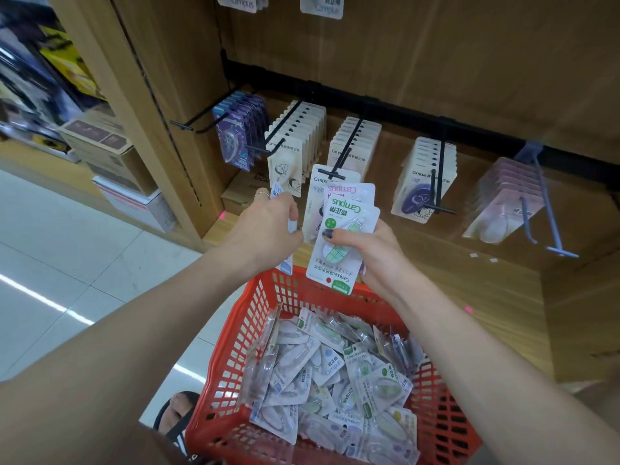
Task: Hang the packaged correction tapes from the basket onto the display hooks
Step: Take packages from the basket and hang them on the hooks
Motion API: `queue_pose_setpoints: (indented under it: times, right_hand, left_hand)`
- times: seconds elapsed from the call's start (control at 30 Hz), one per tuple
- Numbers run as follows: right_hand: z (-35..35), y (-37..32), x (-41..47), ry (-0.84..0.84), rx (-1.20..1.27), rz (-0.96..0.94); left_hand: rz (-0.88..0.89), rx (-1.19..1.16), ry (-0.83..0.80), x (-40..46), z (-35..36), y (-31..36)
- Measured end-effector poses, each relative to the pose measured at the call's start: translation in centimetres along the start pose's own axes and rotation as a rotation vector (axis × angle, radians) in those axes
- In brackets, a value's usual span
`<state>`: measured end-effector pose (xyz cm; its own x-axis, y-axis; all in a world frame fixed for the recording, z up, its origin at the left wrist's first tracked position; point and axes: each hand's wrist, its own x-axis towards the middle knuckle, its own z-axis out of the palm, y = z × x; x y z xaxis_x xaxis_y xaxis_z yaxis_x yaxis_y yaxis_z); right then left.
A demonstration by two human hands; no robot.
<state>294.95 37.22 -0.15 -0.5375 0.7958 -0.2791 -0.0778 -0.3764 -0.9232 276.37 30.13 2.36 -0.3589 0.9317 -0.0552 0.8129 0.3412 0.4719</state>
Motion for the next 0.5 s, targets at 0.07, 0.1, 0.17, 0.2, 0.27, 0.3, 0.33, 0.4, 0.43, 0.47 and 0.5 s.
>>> queue_pose_setpoints:
  times: [0.07,0.1,0.17,0.2,0.27,0.3,0.33,0.4,0.43,0.47,0.5]
  right_hand:
    - [-0.2,0.2,0.3,0.026,-0.001,0.005]
    - [-0.3,0.3,0.4,0.034,-0.004,0.004]
    - [-0.3,0.5,0.4,0.033,0.003,0.006]
    - [-0.1,0.7,0.4,0.025,0.01,0.008]
    - [0.3,0.9,0.3,0.009,0.027,0.008]
    - [0.4,1.1,0.4,0.011,0.039,0.004]
    - [0.5,1.1,0.6,0.023,0.055,0.002]
    - [0.4,1.0,1.3,0.058,0.092,0.01]
    - [0.2,0.9,1.7,0.073,0.103,0.017]
    - [0.1,0.7,2.3,0.085,0.108,0.025]
    - [-0.1,0.4,2.9,0.096,0.107,0.031]
  left_hand:
    - [0.011,0.002,-0.003,-0.1,0.0,0.0]
    - [0.017,0.008,-0.004,-0.1,-0.1,0.0]
    - [0.016,0.024,-0.004,0.0,-0.1,0.0]
    - [0.012,0.027,-0.005,0.0,-0.1,0.0]
    - [0.013,0.028,-0.012,0.1,-0.1,0.1]
    - [0.018,0.028,-0.016,0.1,-0.1,0.2]
    - [0.025,0.03,-0.018,0.1,-0.1,0.3]
    - [0.038,0.035,-0.016,0.1,-0.1,0.5]
    - [0.042,0.035,-0.016,0.1,-0.1,0.6]
    - [0.046,0.03,-0.017,0.1,-0.1,0.6]
    - [0.048,0.023,-0.018,0.0,-0.2,0.6]
